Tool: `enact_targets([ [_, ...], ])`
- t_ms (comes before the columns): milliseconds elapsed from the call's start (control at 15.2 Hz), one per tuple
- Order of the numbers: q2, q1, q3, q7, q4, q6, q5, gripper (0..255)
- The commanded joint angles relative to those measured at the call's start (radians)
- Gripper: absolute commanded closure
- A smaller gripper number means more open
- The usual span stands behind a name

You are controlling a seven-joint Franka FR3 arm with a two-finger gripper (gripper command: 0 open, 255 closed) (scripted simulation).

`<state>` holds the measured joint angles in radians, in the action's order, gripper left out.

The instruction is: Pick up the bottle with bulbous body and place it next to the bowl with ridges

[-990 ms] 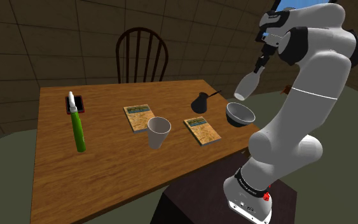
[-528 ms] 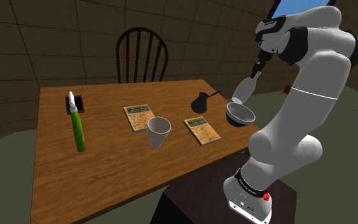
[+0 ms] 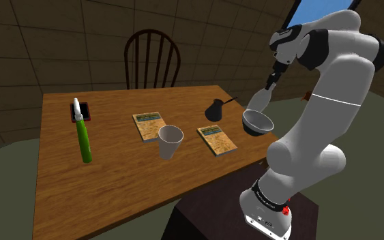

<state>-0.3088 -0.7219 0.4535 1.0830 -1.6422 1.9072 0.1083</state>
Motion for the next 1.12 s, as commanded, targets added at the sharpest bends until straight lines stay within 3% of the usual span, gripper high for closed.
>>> enact_targets([
  [0,-0.006,0.000,-0.001,0.001,-0.018,0.024,0.003,255],
  [594,-0.010,0.000,-0.002,0.003,-0.030,0.041,0.006,255],
  [660,-0.010,0.000,-0.002,0.003,-0.031,0.041,0.006,0],
  [1056,-0.003,0.000,-0.001,0.000,-0.006,0.010,0.002,0],
])
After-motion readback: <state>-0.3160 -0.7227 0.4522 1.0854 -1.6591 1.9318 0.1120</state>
